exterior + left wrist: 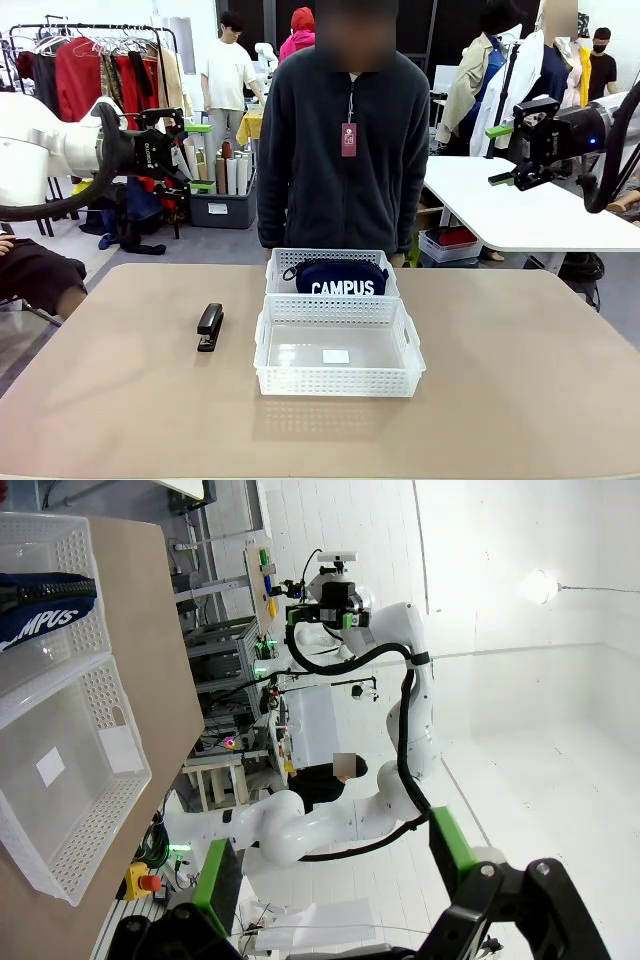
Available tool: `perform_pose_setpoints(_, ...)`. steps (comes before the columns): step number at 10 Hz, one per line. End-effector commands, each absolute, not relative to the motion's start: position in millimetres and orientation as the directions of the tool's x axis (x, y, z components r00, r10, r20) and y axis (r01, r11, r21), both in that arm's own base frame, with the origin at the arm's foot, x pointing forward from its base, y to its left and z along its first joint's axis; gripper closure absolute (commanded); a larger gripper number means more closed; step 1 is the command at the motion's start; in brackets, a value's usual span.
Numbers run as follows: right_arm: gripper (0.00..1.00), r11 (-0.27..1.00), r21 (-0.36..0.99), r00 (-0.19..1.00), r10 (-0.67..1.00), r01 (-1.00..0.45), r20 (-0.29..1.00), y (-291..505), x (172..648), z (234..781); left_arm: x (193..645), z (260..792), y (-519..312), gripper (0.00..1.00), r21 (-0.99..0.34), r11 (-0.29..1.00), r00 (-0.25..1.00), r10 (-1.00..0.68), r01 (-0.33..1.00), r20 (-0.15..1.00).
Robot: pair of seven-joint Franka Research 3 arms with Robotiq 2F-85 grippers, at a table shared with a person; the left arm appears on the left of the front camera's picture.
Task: Distribute items into two baskets.
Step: Pick up the Stapler that the person points to.
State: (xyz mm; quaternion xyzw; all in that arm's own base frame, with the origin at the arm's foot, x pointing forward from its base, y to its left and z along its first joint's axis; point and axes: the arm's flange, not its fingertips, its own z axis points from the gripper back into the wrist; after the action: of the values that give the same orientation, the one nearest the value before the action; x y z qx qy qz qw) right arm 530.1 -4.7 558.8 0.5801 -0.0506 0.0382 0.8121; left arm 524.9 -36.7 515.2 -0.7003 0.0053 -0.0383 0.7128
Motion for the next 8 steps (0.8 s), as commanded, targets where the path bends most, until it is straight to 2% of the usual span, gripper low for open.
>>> perform_pose_setpoints(1,0.0,0.317,0.943,0.994,0.005,-0.105,0.109,-5.2,530.0,554.4,524.0,516.2,-36.1,0.0,-0.999,0.014,0.997,-0.06,0.048,0.047)
perform_pose_setpoints(5,0.0,0.322,0.94,0.993,0.005,-0.112,0.116,-4.9,531.2,554.9,524.0,516.2,-36.1,0.0,-0.999,0.014,0.997,-0.06,0.048,0.047)
perform_pose_setpoints(6,0.0,0.24,0.969,0.993,-0.089,-0.057,0.08,-10.4,529.1,560.7,524.0,516.2,-36.1,0.0,-0.999,0.014,0.997,-0.06,0.048,0.047)
perform_pose_setpoints(8,0.0,0.176,0.984,0.975,-0.215,-0.016,0.054,-22.8,516.9,572.2,524.0,516.2,-36.1,0.0,-0.999,0.014,0.997,-0.06,0.048,0.047)
